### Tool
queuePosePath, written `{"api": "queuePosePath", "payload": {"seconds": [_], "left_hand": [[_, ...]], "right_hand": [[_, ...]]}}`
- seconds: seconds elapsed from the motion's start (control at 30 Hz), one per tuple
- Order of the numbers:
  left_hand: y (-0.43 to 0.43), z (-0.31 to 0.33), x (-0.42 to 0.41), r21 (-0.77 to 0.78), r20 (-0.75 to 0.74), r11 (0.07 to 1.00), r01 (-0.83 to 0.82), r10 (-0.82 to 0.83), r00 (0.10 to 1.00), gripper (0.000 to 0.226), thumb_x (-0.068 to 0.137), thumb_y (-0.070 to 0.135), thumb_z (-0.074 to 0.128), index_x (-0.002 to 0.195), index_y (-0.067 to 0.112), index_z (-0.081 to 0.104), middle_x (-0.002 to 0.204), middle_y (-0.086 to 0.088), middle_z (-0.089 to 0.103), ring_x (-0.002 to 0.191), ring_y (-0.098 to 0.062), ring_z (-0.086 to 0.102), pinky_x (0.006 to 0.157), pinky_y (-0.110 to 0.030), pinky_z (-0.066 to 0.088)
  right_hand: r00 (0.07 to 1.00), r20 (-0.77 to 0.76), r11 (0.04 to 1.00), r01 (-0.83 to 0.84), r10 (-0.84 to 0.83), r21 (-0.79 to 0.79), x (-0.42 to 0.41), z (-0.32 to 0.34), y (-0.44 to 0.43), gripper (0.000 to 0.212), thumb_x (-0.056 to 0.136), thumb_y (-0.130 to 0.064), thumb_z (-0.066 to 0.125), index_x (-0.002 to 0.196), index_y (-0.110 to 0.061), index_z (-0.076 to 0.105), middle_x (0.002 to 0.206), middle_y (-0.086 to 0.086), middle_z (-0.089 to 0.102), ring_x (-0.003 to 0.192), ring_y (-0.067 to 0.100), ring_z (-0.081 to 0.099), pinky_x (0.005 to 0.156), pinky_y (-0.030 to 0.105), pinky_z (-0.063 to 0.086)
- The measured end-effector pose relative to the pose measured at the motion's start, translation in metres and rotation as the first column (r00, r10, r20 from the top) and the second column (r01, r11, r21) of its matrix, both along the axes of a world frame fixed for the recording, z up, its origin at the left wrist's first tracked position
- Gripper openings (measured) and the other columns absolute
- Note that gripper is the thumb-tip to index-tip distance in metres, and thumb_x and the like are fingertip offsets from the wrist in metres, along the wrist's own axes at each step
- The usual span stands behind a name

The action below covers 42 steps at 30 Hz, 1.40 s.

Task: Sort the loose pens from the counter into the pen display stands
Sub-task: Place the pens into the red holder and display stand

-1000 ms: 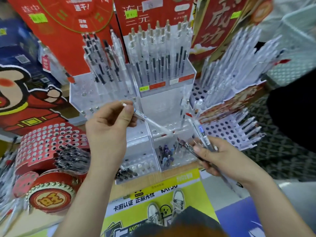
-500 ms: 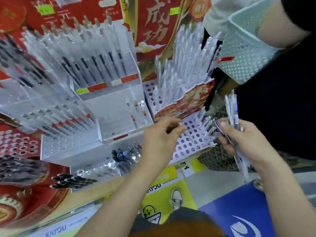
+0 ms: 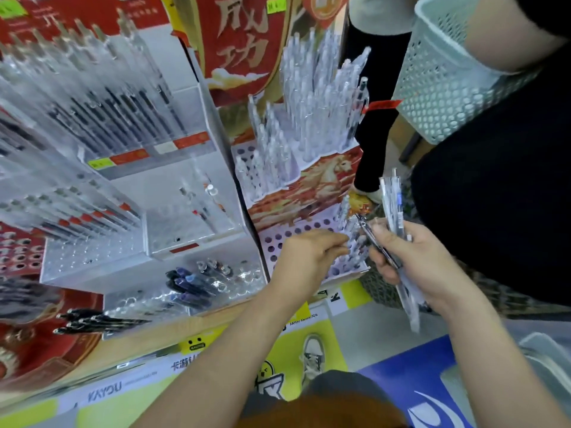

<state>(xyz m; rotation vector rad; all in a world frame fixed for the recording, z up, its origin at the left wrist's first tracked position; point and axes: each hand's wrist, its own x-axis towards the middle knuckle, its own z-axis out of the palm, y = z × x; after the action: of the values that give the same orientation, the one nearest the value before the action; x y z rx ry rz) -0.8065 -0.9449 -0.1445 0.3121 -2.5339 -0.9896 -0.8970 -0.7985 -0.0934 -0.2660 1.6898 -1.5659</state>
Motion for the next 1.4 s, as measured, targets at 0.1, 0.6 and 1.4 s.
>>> {"api": "queuePosePath", "payload": {"seconds": [0.1, 0.6, 1.4], "left_hand": [[0.001, -0.001, -0.011, -0.161, 0.008, 0.977, 0.137, -0.138, 0.990, 0.021, 0.073, 0.003, 0.069, 0.094, 0.005, 0.074, 0.078, -0.006, 0.074, 0.069, -0.024, 0.068, 0.064, -0.028, 0.053], [-0.020, 0.067, 0.036, 0.742, 0.122, 0.620, -0.254, 0.248, 0.961, 0.022, 0.098, 0.004, 0.048, 0.104, 0.012, 0.067, 0.092, -0.003, 0.073, 0.077, -0.010, 0.067, 0.072, -0.025, 0.055], [-0.117, 0.130, 0.196, 0.777, -0.146, 0.480, -0.407, 0.766, 0.626, 0.018, 0.075, 0.021, 0.068, 0.091, 0.012, 0.069, 0.074, -0.004, 0.074, 0.069, -0.015, 0.069, 0.064, -0.026, 0.057]], "right_hand": [[1.000, 0.009, 0.999, -0.018, 0.018, -0.048, -0.002, 0.000, 0.000, 0.021, 0.088, -0.032, 0.057, 0.080, -0.013, 0.061, 0.061, 0.008, 0.052, 0.043, 0.017, 0.037, 0.040, 0.024, 0.030], [0.939, 0.137, 0.944, -0.296, 0.315, -0.145, 0.027, 0.016, -0.024, 0.018, 0.088, -0.032, 0.058, 0.085, -0.015, 0.054, 0.059, 0.005, 0.050, 0.043, 0.016, 0.037, 0.043, 0.024, 0.030], [0.754, 0.119, 0.763, -0.634, 0.646, -0.127, 0.129, 0.031, -0.127, 0.028, 0.076, -0.034, 0.068, 0.090, -0.012, 0.057, 0.060, 0.003, 0.050, 0.039, 0.010, 0.028, 0.041, 0.021, 0.020]]}}
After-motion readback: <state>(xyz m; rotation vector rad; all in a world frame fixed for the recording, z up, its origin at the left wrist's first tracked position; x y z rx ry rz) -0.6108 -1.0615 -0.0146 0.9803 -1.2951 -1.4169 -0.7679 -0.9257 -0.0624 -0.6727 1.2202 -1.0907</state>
